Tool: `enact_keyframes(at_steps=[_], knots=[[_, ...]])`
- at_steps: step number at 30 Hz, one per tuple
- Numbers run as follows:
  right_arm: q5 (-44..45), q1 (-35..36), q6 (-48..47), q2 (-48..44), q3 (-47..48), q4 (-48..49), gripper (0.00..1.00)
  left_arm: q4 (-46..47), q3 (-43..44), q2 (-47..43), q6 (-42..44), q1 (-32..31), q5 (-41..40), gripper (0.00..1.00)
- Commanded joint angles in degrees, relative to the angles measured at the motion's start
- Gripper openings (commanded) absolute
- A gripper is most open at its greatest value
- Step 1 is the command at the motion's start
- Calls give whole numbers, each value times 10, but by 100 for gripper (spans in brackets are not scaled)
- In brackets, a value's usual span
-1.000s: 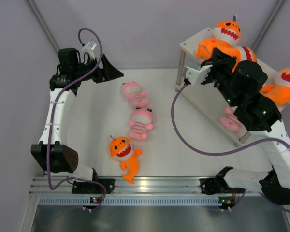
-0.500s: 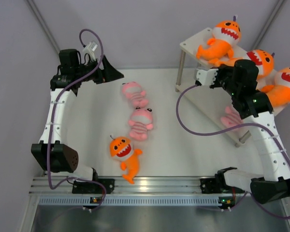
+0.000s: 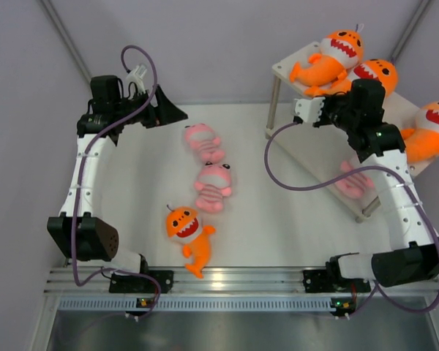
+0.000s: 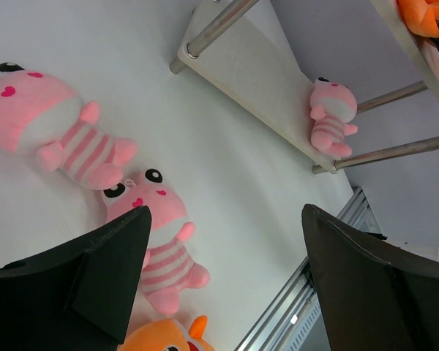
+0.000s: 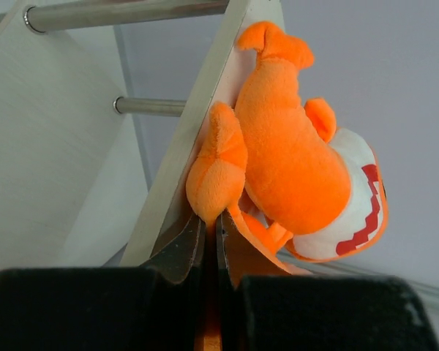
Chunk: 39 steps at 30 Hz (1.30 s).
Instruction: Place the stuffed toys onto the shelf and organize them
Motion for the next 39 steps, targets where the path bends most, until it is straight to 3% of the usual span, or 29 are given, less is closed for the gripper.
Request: enact_keyframes(at_steps=[1,8,11,12,15,21,24,27,28,31,33,39], knots=[[-50,-8,-2,15,34,-18,0,11,-5,-16,12,0,6,89],[-46,-14,5,8,23,-9,3,11,-7,-14,12,16,4,89],[-39,-15,9,-21,-9,16,19,12,-10,-12,12,17,3,89],[-41,-14,9,-27,-22,24,32,12,-12,-11,11,17,1,89],[-41,-14,4,-53,-49,62,51,11,-19,-12,16,16,-5,89],[-48,-14,12,-89,-60,88,77,6,-52,-37,64,17,-46,89],[-60,-13,16,-108,-62,98,84,-22,-59,-38,98,17,-61,88],[-74,-12,31,-124,-58,105,94,-101,-56,-37,188,9,-102,88],[-77,-11,38,-128,-57,103,94,-130,-55,-38,235,-6,-160,89],[-83,-8,39,-142,-57,100,96,-281,-70,-27,432,-95,-224,96],[-86,-5,47,-147,-62,102,97,-358,-107,-17,482,-109,-226,99],[-116,14,84,-150,-50,94,98,-392,-227,3,570,-117,-235,99]])
